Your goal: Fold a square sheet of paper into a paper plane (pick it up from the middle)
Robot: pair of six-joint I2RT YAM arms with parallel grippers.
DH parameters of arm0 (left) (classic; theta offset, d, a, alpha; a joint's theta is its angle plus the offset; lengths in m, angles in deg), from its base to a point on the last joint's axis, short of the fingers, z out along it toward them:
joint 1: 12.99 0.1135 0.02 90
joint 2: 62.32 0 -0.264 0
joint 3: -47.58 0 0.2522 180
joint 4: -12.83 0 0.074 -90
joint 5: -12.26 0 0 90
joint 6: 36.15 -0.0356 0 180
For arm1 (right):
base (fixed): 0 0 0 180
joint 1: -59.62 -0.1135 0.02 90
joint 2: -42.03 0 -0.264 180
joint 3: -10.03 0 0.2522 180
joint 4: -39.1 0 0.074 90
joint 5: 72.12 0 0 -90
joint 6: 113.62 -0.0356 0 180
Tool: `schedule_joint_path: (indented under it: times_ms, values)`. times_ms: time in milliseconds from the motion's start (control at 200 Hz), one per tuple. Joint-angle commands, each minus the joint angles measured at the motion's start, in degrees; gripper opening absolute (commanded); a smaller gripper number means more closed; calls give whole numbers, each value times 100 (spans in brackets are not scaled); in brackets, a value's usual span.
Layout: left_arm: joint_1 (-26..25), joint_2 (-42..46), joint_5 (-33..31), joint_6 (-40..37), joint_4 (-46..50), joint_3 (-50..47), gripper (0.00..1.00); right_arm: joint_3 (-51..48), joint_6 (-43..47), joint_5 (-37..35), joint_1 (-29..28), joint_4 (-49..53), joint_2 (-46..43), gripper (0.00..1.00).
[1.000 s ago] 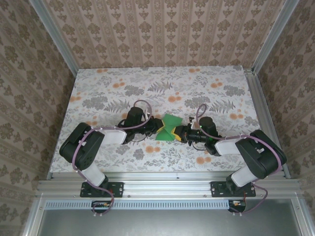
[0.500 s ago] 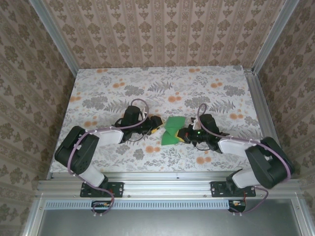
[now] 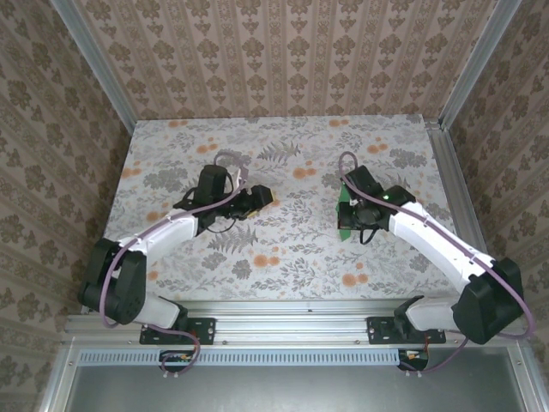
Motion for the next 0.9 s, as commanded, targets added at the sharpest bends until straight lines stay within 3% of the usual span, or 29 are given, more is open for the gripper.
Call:
schedule_joint_path:
  times_ms: [0, 150, 385, 465, 610, 895]
  values:
    - [303, 130, 478, -374, 400, 108, 75, 501, 320, -1548, -367, 1276, 599, 2]
    - [544, 275, 719, -534, 570, 23, 76, 1043, 146, -1819, -938, 1429, 1667, 5]
    - [998, 791, 849, -722, 976, -297, 80, 1740, 42, -604, -1625, 770, 2965, 10]
    - [1122, 895, 935, -763, 1042, -426, 80, 1686, -32, 39, -1701, 287, 3164, 16]
    - [1257, 1000, 1020, -833, 1155, -538, 80, 1741, -122, 546, -1822, -118, 3474, 19]
    - [1319, 1012, 1089, -914, 1209, -673, 80, 1712, -311, 1104, -1880, -734, 3756, 24]
